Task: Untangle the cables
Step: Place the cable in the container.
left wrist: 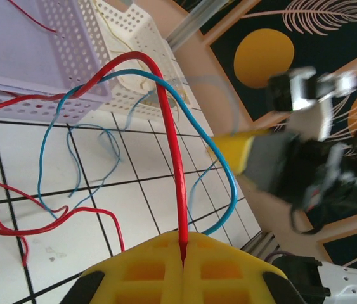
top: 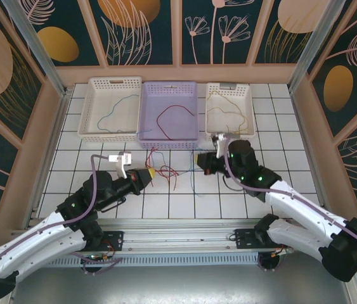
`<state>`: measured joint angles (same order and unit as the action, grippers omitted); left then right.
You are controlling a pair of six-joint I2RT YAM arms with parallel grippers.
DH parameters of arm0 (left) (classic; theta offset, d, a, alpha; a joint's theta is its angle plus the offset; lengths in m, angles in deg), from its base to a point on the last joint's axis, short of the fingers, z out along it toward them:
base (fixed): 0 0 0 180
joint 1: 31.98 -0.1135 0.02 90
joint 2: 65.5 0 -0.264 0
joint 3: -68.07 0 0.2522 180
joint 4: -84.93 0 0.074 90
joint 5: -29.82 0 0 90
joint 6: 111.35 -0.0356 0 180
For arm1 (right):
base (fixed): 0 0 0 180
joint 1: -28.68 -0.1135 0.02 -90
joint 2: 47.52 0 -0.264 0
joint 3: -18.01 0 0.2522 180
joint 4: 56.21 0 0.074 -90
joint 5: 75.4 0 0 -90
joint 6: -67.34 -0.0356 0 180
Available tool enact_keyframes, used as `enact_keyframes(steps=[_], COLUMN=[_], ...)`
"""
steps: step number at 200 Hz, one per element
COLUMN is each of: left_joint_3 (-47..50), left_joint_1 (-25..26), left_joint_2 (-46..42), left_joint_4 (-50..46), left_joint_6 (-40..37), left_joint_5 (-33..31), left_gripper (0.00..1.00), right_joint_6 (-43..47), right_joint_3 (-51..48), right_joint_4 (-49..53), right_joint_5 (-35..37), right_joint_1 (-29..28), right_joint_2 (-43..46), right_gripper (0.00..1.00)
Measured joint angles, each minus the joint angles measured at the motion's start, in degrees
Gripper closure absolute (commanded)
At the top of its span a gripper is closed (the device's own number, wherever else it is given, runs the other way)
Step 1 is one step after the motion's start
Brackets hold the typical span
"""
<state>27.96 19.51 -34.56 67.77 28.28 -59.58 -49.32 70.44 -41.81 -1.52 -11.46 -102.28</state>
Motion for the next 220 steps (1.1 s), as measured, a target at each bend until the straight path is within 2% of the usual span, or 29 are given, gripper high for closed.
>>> enact_keyframes(steps=[38, 106, 159, 220], left_joint_3=[0.2, 3.8, 7.5, 10.3], left_joint_1=[0.0, 0.0, 0.0, 0.0], left_joint_2=[-3.3, -10.4, -15.0, -17.1], left_joint_4=[-5.0, -10.8, -12.9, -13.5], left_joint_6=[-0.1, 0.2, 1.6, 3.0], left_joint_5=[-2.7, -5.5, -5.6, -5.6], left_gripper=[1.00, 1.00, 1.00, 1.00], right_joint_6=[3.5, 9.0, 11.2, 13.4], right_joint_3=[16.6, 42.1, 60.6, 87.3], right_joint_4=[0.7, 4.8, 7.0, 13.4], right_joint_5=[0.0, -2.0, -7.7, -13.6], right_joint_1=[-0.8, -3.5, -3.7, -4.8], right_joint_2=[-7.7, -28.9, -45.2, -67.1], right_gripper=[1.00, 1.00, 1.00, 1.00])
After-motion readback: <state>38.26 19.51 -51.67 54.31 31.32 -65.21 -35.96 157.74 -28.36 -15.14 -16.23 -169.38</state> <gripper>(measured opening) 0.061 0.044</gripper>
